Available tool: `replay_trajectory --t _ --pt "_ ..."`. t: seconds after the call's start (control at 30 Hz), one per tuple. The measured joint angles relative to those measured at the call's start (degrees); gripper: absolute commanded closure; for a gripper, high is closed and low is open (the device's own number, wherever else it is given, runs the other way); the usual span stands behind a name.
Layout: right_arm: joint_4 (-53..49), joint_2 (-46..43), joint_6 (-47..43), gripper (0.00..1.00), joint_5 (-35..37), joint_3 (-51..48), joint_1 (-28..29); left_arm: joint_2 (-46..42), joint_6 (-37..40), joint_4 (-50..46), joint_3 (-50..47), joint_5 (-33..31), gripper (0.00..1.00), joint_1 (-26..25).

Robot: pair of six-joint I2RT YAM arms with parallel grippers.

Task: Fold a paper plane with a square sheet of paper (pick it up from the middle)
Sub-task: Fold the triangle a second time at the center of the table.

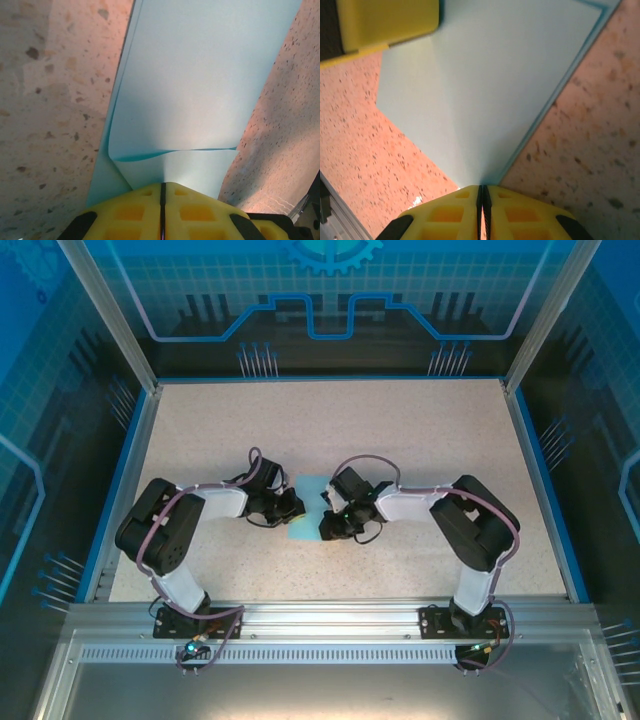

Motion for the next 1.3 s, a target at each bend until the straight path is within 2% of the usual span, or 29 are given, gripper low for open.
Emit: replay_trajectory --t 0.13,0.3,0.47,0.6,0.9,1.3 --pt "-4.48 -2.80 -1.16 0.88 -0.07 -0.24 0.00 0.22 -0.02 -0.09 0.28 0.00 0.93 0.00" --pt "-5.09 -7.23 -1.16 0.88 -0.13 2.67 0.02 0.28 -0.02 -0.09 0.33 0.00 0.93 0.00" --pt "-4.22 -1.84 -1.16 0.90 0.09 10.54 0.22 0.28 -0.04 -0.09 0.33 0.00 0.93 0.00" --pt "-3.98 3.54 -1.11 0.93 0.31 12.81 0.24 0.28 -0.04 -0.09 0.33 0.00 0.93 0.00" --pt "-4.09 7.78 -1.16 0.96 0.68 12.79 0.22 0.28 -0.04 -0.09 0.33 0.00 0.93 0.00" --pt "-1.57 5.33 -2.89 0.95 -0.44 7.08 0.13 0.37 -0.09 -0.33 0.48 -0.02 0.93 0.00"
